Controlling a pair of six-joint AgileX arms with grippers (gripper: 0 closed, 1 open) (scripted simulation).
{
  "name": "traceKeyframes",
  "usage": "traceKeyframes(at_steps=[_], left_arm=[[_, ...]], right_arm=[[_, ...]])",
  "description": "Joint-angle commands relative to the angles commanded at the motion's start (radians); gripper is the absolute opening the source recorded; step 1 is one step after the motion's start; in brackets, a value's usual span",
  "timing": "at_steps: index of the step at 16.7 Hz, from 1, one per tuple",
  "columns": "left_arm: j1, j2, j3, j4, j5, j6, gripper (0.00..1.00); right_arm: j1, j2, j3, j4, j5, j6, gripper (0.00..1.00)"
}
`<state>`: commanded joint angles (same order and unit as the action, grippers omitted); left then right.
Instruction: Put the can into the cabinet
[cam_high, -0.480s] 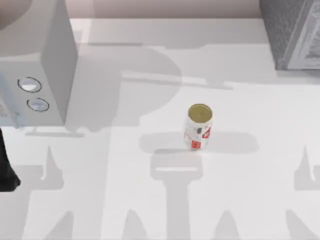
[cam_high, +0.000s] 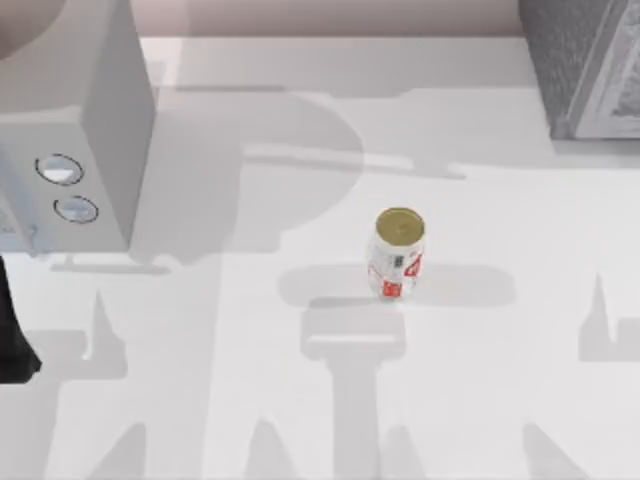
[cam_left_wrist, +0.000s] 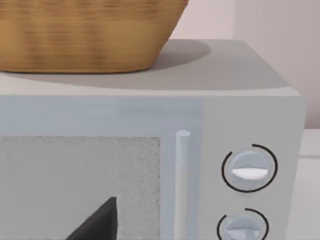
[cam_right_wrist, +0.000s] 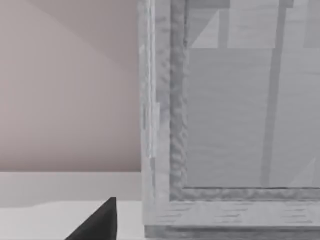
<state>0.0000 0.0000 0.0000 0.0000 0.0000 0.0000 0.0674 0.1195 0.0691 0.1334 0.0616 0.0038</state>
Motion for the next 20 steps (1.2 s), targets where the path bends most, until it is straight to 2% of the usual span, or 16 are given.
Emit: traceKeyframes(at_steps=[7, 20], left_arm=[[0.0, 0.0, 0.0, 0.0, 0.0, 0.0, 1.0], [0.0, 0.0, 0.0, 0.0, 0.0, 0.0, 1.0]], right_arm=[[0.191, 0.465, 0.115, 0.311, 0.194, 0.003, 1.0], [0.653, 1.618, 0.415, 1.099, 0.674, 0.002, 1.0]])
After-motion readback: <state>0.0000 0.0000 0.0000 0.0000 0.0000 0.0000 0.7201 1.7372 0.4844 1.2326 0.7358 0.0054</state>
